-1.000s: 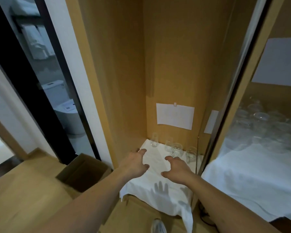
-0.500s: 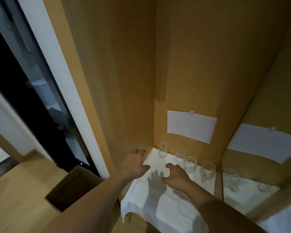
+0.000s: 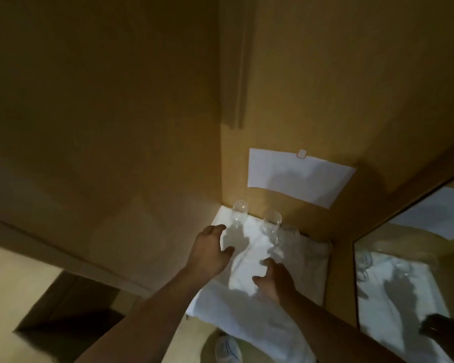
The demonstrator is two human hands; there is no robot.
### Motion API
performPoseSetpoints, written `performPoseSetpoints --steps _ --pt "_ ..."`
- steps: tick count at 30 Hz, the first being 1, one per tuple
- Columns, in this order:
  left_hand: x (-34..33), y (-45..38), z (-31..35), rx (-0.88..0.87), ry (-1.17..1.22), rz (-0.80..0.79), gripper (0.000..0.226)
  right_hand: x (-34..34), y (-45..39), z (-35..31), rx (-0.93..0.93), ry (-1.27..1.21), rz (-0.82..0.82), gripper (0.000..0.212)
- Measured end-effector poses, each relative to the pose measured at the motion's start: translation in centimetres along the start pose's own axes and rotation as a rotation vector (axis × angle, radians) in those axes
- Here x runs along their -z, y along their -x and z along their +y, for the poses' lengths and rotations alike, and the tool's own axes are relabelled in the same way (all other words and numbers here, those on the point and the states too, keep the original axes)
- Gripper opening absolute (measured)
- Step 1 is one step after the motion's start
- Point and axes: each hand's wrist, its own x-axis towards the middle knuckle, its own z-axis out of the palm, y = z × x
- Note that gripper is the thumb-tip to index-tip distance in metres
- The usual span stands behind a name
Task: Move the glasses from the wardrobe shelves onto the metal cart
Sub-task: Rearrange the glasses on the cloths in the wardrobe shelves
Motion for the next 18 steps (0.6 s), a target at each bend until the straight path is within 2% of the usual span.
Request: performPoseSetpoints --steps 5,7,12,18 --pt "-3.8 -2.6 -1.2 0.057 0.074 -0.039 0.064 -0.9 -2.1 2.1 -0.092 -0.026 0.039 0.050" --pt "-5.1 -3.9 -1.8 0.080 0.078 -0.062 0.064 -0.8 -2.8 2.3 -0.168 -0.035 -0.021 0.058" --pt "-7.4 -6.8 -2.9 0.131 0.074 -0.133 0.066 -1.6 -5.6 3.7 -0.297 -0.180 -0.069 0.059" --pt "-10.2 -11.5 -4.5 0.198 0.071 -0.172 0.066 -2.6 -10.1 5.2 -0.413 -0.378 -0.043 0.056"
